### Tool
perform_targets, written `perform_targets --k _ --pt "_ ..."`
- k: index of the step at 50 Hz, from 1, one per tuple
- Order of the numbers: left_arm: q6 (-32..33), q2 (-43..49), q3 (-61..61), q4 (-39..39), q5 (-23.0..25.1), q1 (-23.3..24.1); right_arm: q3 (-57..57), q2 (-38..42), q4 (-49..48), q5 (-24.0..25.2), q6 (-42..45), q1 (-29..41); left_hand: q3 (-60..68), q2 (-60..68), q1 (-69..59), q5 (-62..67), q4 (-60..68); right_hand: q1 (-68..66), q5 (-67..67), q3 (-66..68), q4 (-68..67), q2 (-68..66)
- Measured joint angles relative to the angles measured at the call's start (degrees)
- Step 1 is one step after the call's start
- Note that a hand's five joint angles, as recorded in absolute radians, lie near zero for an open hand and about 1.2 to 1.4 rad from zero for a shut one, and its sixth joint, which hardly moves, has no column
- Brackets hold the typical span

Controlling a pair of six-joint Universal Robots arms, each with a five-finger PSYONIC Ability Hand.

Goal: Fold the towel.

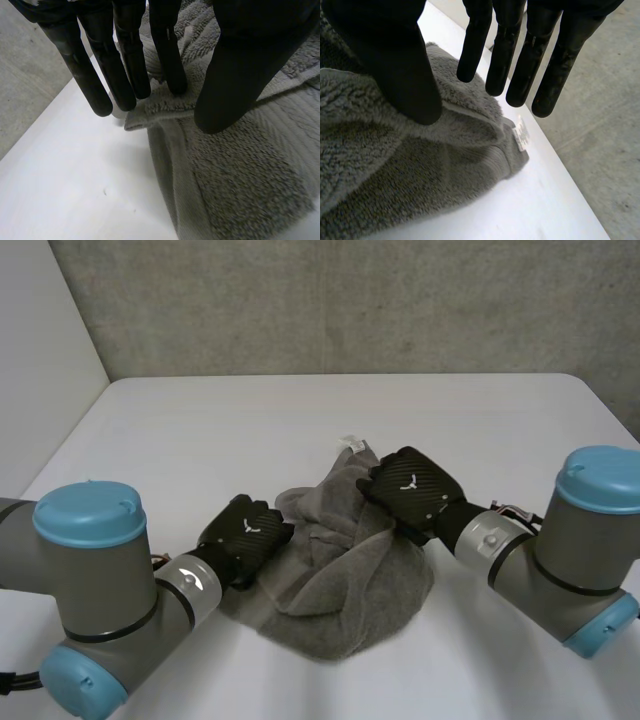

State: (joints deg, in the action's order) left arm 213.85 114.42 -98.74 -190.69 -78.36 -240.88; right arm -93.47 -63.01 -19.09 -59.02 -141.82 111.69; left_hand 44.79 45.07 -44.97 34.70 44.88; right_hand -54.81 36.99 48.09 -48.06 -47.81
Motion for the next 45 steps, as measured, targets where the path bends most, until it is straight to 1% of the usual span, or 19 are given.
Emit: perform_targets --k 2,3,4,8,15,17,21,22,23,24,25,26,27,29,32,35,41,42,45 --pt "-0.09 0.84 0.86 -0.72 -0.06 0.18 1.14 1.52 -0.13 -0.35 0.00 1.29 0.99 0.71 -0.58 1.10 0.87 14.72 -10.91 -12.81 12.70 12.44" --pt "-0.10 0.95 0.96 -0.81 -0.06 0.21 1.35 1.78 -0.12 -0.46 0.00 1.51 0.21 -0.30 0.18 0.33 0.13 14.72 -10.91 -12.81 12.70 12.44" --pt "-0.14 1.28 1.22 -1.02 -0.09 0.33 1.83 2.44 -0.08 -0.77 0.02 2.08 -2.36 -2.85 2.76 -2.21 -2.44 21.36 -16.31 -18.12 17.94 17.91" --pt "-0.20 1.72 1.32 -1.24 -0.13 0.70 2.49 3.30 -0.03 -1.46 0.08 2.82 -9.26 -9.73 9.55 -9.17 -9.37 23.25 -18.03 -19.40 19.38 18.92" --pt "-0.24 2.01 0.85 -1.30 -0.14 1.21 3.03 4.51 -0.56 -1.73 0.21 2.95 -12.52 -12.86 12.73 -12.45 -12.59 22.81 -18.01 -19.35 19.36 18.92" --pt "-0.08 2.59 0.85 -1.47 -0.15 1.34 3.59 5.59 -1.15 -1.69 0.33 2.91 -12.74 -13.07 12.96 -12.79 -12.91 20.37 -17.00 -18.34 18.33 18.35" --pt "0.18 3.91 1.14 -2.13 -0.18 1.48 4.91 7.51 -1.79 -1.62 0.78 2.85 -10.35 -10.64 10.57 -10.84 -10.44 12.32 -11.57 -11.33 11.37 11.15" --pt "0.26 4.43 1.41 -2.58 -0.20 1.51 5.69 8.28 -1.90 -1.64 1.13 2.85 -2.97 -2.41 2.49 -3.06 -3.01 1.40 -3.24 -1.41 2.21 1.03" --pt "0.28 4.59 1.57 -2.81 -0.21 1.52 6.08 8.54 -1.93 -1.68 1.28 2.85 1.14 0.93 -0.64 -0.29 1.17 -0.68 -1.56 0.61 0.39 -0.95" --pt "0.30 4.73 1.76 -3.06 -0.22 1.51 6.57 8.81 -1.95 -1.73 1.47 2.85 3.63 3.45 -3.05 2.07 2.42 -8.26 5.04 6.68 -6.68 -7.07" --pt "0.34 5.00 2.37 -3.80 -0.25 1.51 7.72 9.37 -1.92 -1.86 1.88 2.86 12.84 12.66 -12.22 12.13 12.36 -18.05 14.04 15.40 -15.51 -15.98" --pt "0.35 5.07 2.73 -4.17 -0.28 1.51 8.12 9.53 -1.89 -1.91 2.01 2.87 13.32 13.12 -13.20 13.23 13.34 -20.00 16.19 17.33 -17.47 -17.83" --pt "0.35 5.10 3.10 -4.54 -0.31 1.50 9.01 9.79 -1.83 -2.03 2.23 2.88 17.44 17.54 -16.42 17.34 17.58 -20.00 16.19 17.33 -17.47 -17.83" --pt "0.36 4.73 5.02 -6.00 -0.46 1.39 11.90 10.10 -1.57 -2.36 2.59 2.92 20.94 20.91 -18.99 20.37 21.03 -22.54 18.41 19.64 -19.83 -19.35" --pt "0.31 3.83 7.45 -7.35 -0.72 1.23 14.76 9.94 -1.37 -2.79 2.59 2.95 22.61 22.54 -20.44 21.96 22.79 -22.61 18.64 19.70 -19.94 -19.35" --pt "0.01 1.20 12.72 -9.58 -1.82 0.86 19.54 8.65 -1.34 -4.44 1.69 2.96 24.02 23.64 -21.08 23.11 24.09 -22.72 18.65 19.70 -19.94 -19.35" --pt "-1.60 -4.92 21.56 -14.37 -7.36 0.37 25.05 2.36 -5.61 -13.34 -4.15 2.71 24.52 24.02 -21.09 23.47 24.62 -23.71 19.04 19.70 -19.95 -19.36" --pt "-2.51 -7.05 23.41 -15.97 -9.41 0.30 25.47 -0.66 -8.22 -16.68 -7.01 2.56 24.66 24.06 -21.09 23.60 24.70 -23.83 19.18 19.70 -19.95 -19.36" --pt "-3.78 -9.86 24.39 -17.45 -11.47 0.17 24.79 -4.38 -10.46 -19.44 -10.28 2.40 24.69 24.07 -21.09 23.74 24.81 -23.84 19.43 19.70 -19.96 -19.36"
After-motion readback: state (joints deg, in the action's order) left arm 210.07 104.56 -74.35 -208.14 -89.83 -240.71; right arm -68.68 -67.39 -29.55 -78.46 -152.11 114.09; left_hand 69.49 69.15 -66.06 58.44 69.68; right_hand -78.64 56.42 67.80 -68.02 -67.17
